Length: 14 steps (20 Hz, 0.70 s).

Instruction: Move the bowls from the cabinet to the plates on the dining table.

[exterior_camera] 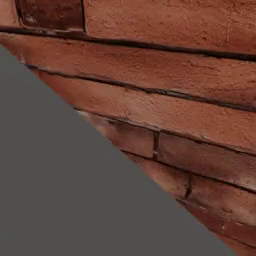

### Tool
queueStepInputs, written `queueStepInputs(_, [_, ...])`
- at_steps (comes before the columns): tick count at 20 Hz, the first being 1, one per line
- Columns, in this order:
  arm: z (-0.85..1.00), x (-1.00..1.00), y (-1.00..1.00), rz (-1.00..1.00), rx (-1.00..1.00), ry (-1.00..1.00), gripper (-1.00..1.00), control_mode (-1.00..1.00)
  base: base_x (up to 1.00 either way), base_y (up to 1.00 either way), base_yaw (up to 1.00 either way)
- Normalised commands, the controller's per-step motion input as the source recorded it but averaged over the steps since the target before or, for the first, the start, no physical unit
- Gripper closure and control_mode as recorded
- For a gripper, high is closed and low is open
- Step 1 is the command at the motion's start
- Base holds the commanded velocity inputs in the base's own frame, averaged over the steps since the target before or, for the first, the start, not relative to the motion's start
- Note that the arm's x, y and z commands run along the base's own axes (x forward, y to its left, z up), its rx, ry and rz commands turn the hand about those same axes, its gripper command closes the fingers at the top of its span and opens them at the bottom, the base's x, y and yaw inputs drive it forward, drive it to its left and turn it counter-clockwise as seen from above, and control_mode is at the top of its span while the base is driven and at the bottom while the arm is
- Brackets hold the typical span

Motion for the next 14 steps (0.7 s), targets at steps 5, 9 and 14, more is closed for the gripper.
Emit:
queueStepInputs(5, [0.00, 0.00, 0.00, 0.00, 0.00, 0.00, 1.00, 1.00, 1.00, 1.00, -0.32])
queueStepInputs(9, [0.00, 0.00, 0.00, 0.00, 0.00, 0.00, 1.00, 1.00, 1.00, 1.00, -0.34])
queueStepInputs(14, [0.00, 0.00, 0.00, 0.00, 0.00, 0.00, 1.00, 1.00, 1.00, 1.00, -0.35])
